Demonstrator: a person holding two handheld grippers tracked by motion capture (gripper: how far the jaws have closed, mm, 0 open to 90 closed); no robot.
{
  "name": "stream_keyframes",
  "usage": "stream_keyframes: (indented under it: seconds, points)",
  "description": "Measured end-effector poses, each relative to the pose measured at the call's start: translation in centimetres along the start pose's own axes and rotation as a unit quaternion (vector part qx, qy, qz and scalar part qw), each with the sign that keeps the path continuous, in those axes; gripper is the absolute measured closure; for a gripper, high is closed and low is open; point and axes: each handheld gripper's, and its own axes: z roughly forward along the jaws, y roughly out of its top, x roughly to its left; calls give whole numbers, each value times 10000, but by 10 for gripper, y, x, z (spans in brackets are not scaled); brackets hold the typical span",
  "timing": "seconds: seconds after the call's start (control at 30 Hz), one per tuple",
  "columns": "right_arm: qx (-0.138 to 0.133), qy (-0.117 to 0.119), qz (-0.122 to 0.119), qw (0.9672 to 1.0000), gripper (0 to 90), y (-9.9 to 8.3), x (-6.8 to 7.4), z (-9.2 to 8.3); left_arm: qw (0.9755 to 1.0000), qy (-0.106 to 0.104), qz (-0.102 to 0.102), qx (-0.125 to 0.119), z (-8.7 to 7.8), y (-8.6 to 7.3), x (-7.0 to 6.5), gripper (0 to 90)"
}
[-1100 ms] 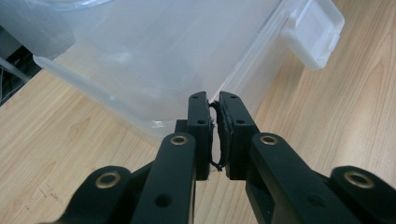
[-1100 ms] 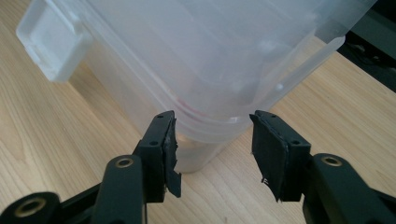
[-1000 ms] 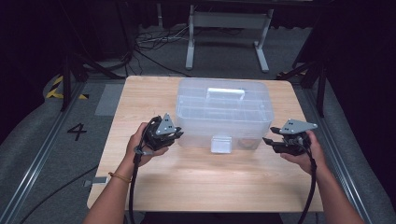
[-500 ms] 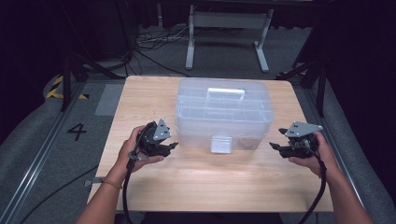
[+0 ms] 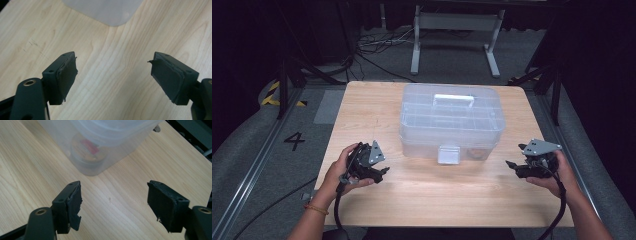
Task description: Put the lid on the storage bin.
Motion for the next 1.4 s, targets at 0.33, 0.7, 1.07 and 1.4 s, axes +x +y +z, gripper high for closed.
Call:
stream_keyframes:
  seconds: [0.33, 0.7, 1.07, 1.4]
  points:
    - [43, 79, 218, 9997, 252, -33, 4, 1, 9997, -28, -198, 129, -1, -34, 0, 202]
    - [254, 235, 730, 9967, 238, -81, 4, 8, 9965, -143, -812, -105, -10, -68, 3, 190]
    - [-12, 416, 1492, 9879, 195, -113, -3, 11, 9883, -494, -1395, -358, 1, -90, 1, 169]
    - [-204, 409, 1785, 9829, 172, -121, -4, 11, 9829, -481, -1712, -470, 3, -94, 0, 153]
